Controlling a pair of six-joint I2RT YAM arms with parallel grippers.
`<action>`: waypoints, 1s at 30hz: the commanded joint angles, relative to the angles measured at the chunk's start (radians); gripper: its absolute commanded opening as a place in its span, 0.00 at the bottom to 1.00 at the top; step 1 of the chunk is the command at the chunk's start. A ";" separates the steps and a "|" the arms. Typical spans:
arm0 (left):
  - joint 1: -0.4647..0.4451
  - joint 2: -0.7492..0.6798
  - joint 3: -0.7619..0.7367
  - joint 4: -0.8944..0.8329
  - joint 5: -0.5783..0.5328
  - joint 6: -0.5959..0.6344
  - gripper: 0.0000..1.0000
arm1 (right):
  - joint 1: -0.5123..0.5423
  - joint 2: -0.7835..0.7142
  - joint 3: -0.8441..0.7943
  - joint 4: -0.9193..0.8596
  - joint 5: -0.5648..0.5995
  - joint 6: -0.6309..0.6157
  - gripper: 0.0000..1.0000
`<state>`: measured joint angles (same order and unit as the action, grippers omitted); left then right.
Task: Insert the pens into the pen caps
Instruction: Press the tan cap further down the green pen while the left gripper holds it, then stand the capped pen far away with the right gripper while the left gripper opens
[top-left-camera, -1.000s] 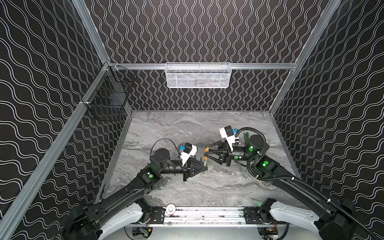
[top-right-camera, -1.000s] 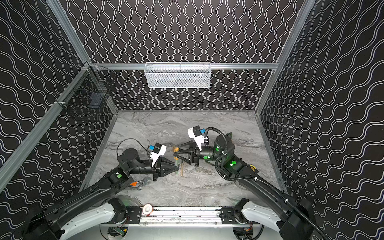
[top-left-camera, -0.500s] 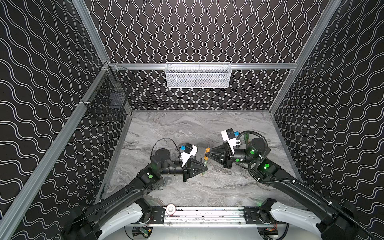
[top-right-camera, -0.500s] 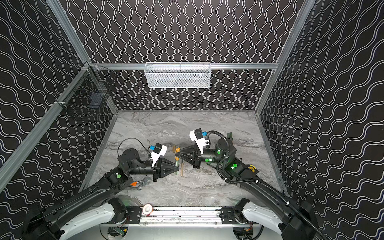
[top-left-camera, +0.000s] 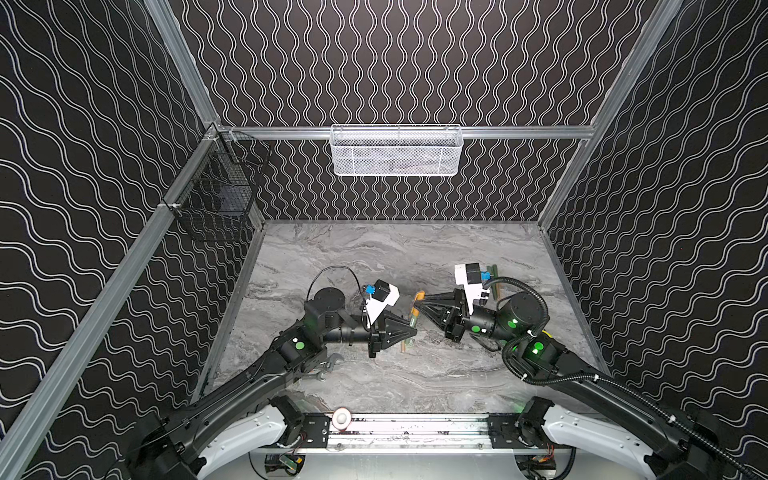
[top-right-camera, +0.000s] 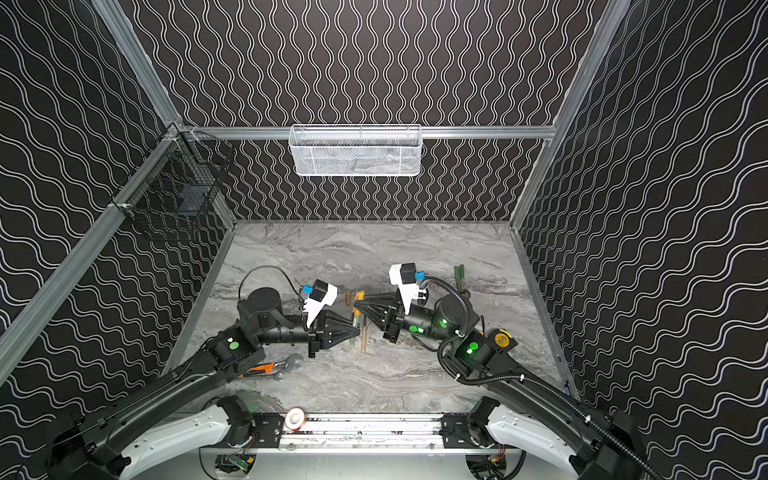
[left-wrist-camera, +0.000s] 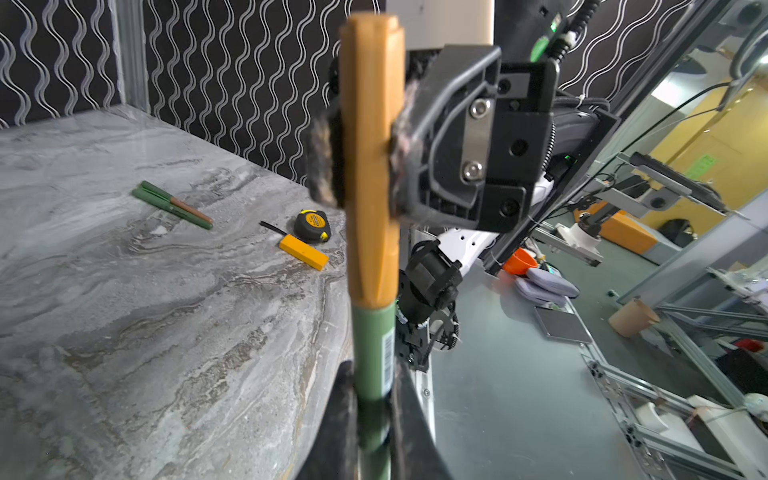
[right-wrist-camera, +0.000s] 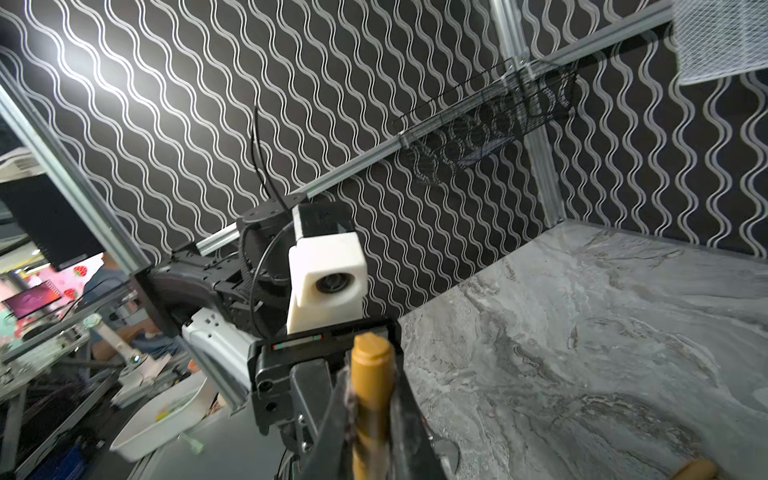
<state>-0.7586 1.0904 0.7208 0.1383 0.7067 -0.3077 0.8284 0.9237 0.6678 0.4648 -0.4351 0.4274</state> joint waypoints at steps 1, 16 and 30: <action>0.004 -0.006 0.039 0.225 -0.118 0.038 0.00 | 0.030 -0.005 -0.028 -0.232 0.073 0.019 0.00; 0.005 0.008 0.085 0.229 -0.166 0.056 0.00 | 0.103 0.048 0.006 -0.286 0.228 0.039 0.00; 0.005 -0.051 0.029 0.160 -0.186 0.047 0.71 | -0.080 0.038 0.013 -0.272 0.229 0.183 0.00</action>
<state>-0.7532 1.0477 0.7654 0.2188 0.5293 -0.2699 0.8120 0.9722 0.6918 0.2405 -0.1577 0.5331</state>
